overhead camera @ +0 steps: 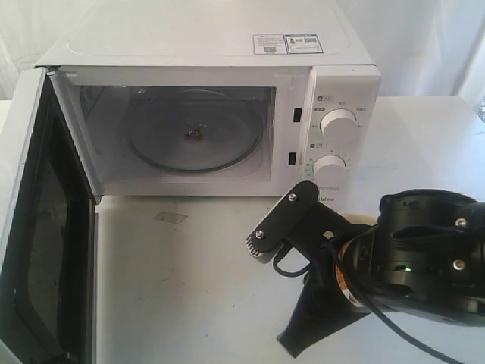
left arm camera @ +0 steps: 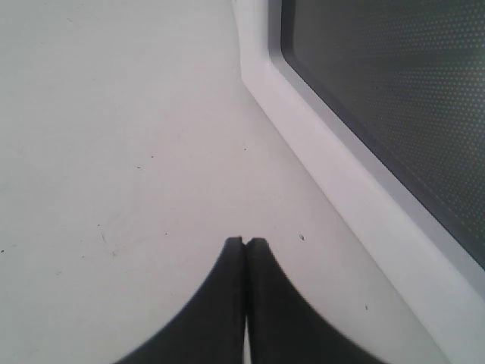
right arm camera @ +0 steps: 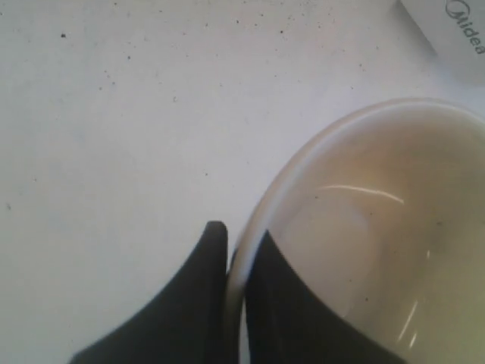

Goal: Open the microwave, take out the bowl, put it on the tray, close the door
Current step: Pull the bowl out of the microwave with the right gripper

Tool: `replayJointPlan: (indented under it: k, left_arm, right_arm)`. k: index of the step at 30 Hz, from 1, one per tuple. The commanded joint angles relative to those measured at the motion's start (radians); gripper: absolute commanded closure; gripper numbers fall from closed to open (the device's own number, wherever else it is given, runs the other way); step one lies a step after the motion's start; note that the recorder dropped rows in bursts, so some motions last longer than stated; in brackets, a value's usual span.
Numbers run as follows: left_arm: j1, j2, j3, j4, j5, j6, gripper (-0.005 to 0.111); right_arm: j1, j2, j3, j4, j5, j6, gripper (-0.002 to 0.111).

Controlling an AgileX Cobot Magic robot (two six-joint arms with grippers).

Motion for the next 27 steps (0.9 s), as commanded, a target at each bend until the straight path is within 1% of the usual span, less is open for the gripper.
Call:
replayJointPlan:
  k: [1, 5, 11, 21, 27]
  left_arm:
    - [0.0, -0.005, 0.004, -0.011, -0.002, -0.001, 0.107]
    - [0.0, -0.005, 0.004, -0.011, -0.002, -0.001, 0.107]
    - [0.0, -0.005, 0.004, -0.011, -0.002, -0.001, 0.107]
    - [0.0, -0.005, 0.004, -0.011, -0.002, -0.001, 0.107]
    - [0.0, -0.005, 0.004, -0.011, -0.002, -0.001, 0.107]
  right_arm:
    - [-0.032, 0.041, 0.005, -0.014, -0.049, 0.013, 0.108]
    - [-0.056, 0.091, 0.005, -0.014, -0.063, 0.013, 0.108]
    - [-0.056, 0.14, 0.005, -0.014, -0.088, 0.038, 0.108]
    - [-0.058, 0.16, 0.005, -0.019, -0.123, 0.043, 0.108]
    - [-0.097, 0.166, 0.032, -0.021, -0.204, 0.08, 0.108]
